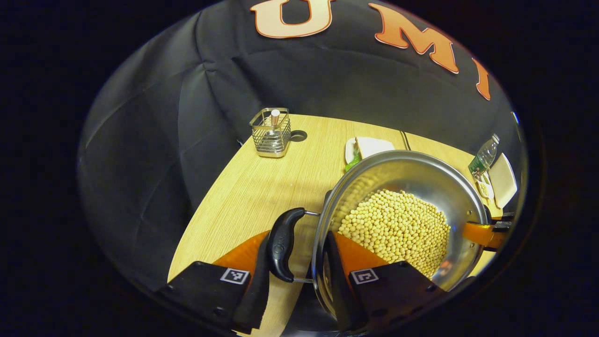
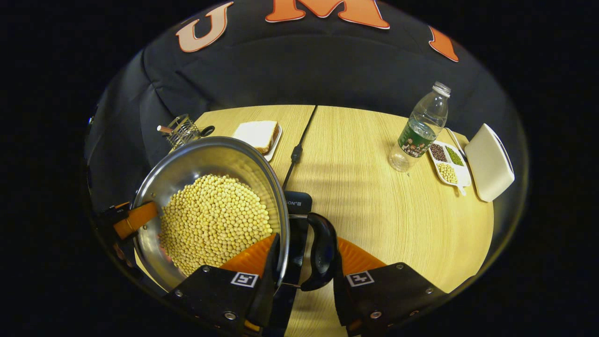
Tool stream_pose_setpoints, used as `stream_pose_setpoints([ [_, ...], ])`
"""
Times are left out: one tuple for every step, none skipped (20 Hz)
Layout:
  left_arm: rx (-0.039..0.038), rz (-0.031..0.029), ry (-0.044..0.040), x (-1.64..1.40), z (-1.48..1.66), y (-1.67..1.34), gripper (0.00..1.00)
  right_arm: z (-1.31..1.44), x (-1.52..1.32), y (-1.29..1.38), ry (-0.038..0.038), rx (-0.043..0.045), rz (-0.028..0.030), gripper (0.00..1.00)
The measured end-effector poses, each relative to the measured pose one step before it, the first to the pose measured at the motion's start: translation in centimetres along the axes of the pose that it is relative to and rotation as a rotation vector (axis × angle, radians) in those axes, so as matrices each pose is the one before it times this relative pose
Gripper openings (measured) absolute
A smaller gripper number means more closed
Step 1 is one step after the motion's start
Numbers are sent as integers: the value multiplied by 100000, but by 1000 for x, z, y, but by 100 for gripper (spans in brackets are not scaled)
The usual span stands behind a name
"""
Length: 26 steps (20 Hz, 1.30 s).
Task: First push the handle of the pot to place it horizontally, then grasp the pot with both hands and set it on the induction cooktop.
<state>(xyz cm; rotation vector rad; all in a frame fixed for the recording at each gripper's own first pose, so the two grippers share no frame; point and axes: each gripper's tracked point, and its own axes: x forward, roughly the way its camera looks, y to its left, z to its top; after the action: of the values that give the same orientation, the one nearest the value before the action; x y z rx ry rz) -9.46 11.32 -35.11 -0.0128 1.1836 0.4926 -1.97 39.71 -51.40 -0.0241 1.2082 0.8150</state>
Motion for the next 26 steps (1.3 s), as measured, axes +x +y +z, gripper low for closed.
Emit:
stream_pose_setpoints([
  [604,248,772,-2,35,123,65,68,46,-24,40,7,719,55],
  [-386,413,-335,-67,196,31,65,53,236,-37,-655,-1492,750,56],
  [-1553,431,-1418,-69,249,-13,70,-64,-29,2,-42,-1833,1278,60],
  [-1354,438,-2036,-539,454,1,72,-4,-287,143,-166,-1662,1183,63],
  [38,-386,-2159,-736,662,62,76,234,-433,-10,-1399,-1899,1097,60],
  [1270,27,-1155,-1119,-5,-28,76,-32,-559,-14,-1220,-1979,1738,69],
  [1331,847,-1196,-838,325,3,79,131,-587,-114,-1329,-1455,1415,74],
  [397,808,-1617,-785,467,-181,85,-27,-713,-299,-1152,-1222,931,76],
  [-391,726,-1728,-985,633,-75,87,120,-933,-271,-1454,-197,2039,81],
  [-717,498,-2789,-1447,722,-338,85,112,-962,-272,-1608,-16,1851,83],
  [-152,680,-3402,-1451,961,-259,86,337,-1231,-476,-2089,-5,1769,88],
  [1000,508,-4382,-1146,955,-233,87,432,-1454,-954,-2963,-479,207,89],
  [1371,-66,-5529,-1220,1580,-496,89,655,-1380,-1374,-3775,-1282,-1164,93],
  [896,73,-5367,-1163,1640,-613,94,621,-1414,-1333,-3490,-1383,-1088,93],
  [626,-614,-4672,-1366,1740,-791,94,854,-1498,-1419,-3488,-1089,-871,94],
  [-512,-1215,-5241,-1456,2118,-797,92,643,-1476,-1514,-3610,-845,-592,93],
  [-1541,-1368,-5048,-1373,2362,-849,94,993,-1419,-1676,-3868,-972,-968,94],
  [-1996,-1513,-4662,-1061,2090,-987,94,1478,-1982,-2145,-4372,-816,-1957,94],
  [-1292,-1211,-4324,-844,2152,-981,94,1377,-1437,-2049,-3869,-396,-1651,94],
  [50,-494,-3390,-1025,1770,-702,94,1273,-1551,-1975,-3578,7,-2285,94],
  [313,-497,-3384,-948,1816,-488,94,1455,-1533,-2006,-3795,396,-2082,94],
  [-590,-602,-4233,-799,2182,-724,94,1458,-1543,-1649,-4005,569,-1937,94],
  [-1558,-1298,-3981,-725,2155,-697,94,1573,-1322,-1609,-3609,-278,-1665,94],
  [-1884,-1578,-3435,-973,2152,-743,92,1521,-1209,-1831,-3163,-602,-2085,94],
  [-1469,-1490,-3451,-895,1913,-564,94,1457,-1108,-1569,-3105,-507,-1741,94],
  [-870,-1117,-3055,-831,1467,-761,94,1351,-1430,-1379,-2654,-98,-1363,94],
])
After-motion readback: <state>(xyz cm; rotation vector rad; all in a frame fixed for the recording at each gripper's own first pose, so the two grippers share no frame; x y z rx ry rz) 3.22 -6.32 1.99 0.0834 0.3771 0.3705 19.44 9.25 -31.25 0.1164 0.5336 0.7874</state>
